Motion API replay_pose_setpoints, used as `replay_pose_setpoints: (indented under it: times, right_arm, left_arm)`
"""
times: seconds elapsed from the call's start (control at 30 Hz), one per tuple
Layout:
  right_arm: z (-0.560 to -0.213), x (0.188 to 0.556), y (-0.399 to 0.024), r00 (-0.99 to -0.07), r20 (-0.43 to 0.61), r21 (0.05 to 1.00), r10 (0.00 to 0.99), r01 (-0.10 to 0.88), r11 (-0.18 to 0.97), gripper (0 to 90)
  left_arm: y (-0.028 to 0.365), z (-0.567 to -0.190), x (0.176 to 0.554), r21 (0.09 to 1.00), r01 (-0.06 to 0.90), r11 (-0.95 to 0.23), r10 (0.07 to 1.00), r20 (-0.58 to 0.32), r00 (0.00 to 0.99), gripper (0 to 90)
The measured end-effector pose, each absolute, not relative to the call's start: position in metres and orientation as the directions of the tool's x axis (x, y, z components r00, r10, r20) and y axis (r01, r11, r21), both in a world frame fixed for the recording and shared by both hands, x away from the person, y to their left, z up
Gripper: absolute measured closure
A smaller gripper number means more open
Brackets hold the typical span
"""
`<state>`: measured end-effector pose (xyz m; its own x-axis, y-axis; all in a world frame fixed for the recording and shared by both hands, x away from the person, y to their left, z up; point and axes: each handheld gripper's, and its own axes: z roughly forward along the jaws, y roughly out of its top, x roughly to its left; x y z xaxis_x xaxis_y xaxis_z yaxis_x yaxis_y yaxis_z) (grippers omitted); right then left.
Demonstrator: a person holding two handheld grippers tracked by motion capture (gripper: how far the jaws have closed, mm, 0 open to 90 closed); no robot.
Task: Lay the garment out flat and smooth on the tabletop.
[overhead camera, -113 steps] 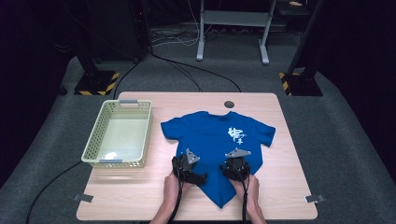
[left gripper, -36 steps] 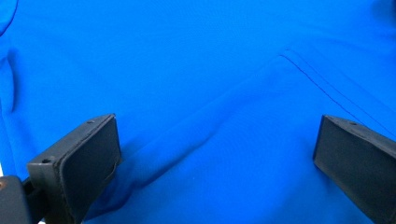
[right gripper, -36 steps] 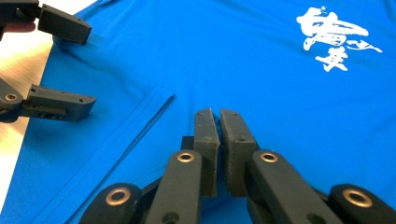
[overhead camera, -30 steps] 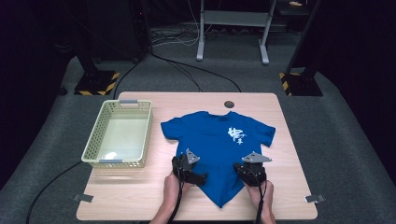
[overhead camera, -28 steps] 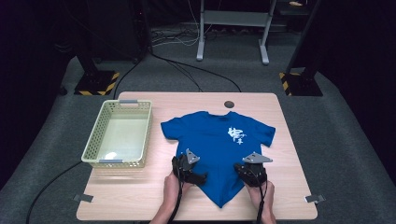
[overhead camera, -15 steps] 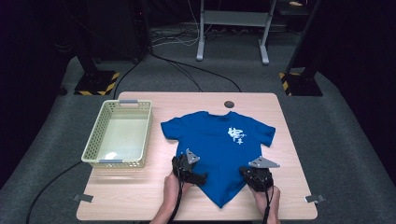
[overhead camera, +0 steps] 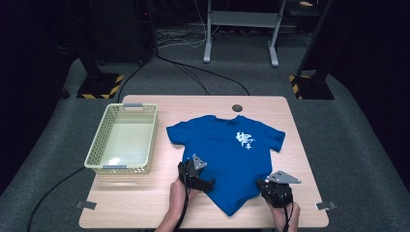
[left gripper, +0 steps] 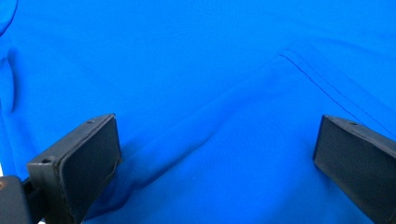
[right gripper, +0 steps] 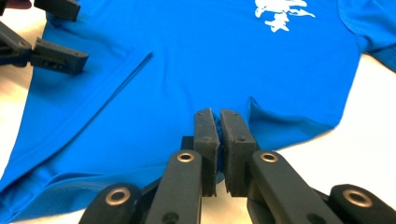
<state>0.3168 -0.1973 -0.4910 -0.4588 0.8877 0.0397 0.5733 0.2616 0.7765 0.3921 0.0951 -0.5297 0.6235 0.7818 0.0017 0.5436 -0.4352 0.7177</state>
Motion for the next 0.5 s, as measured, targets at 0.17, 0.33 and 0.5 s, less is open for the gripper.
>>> replay_pose_setpoints:
  times: [0.17, 0.33, 0.5]
  right_arm:
    - [-0.493, 0.305, -0.205, -0.442, 0.035, 0.773, 0.896, 0.581, 0.256, 86.1]
    - [-0.496, 0.292, -0.215, -0.420, 0.034, 0.759, 0.907, 0.601, 0.250, 85.9]
    - [-0.497, 0.280, -0.224, -0.399, 0.033, 0.746, 0.916, 0.620, 0.243, 84.7]
  left_arm:
    - [0.095, -0.530, 0.392, 0.718, 0.543, -0.435, 0.782, 0.002, 0.624, 0.3]
    - [0.095, -0.530, 0.392, 0.718, 0.543, -0.435, 0.782, 0.002, 0.623, 0.2]
    - [0.095, -0.530, 0.392, 0.718, 0.543, -0.436, 0.782, 0.002, 0.624, 0.3]
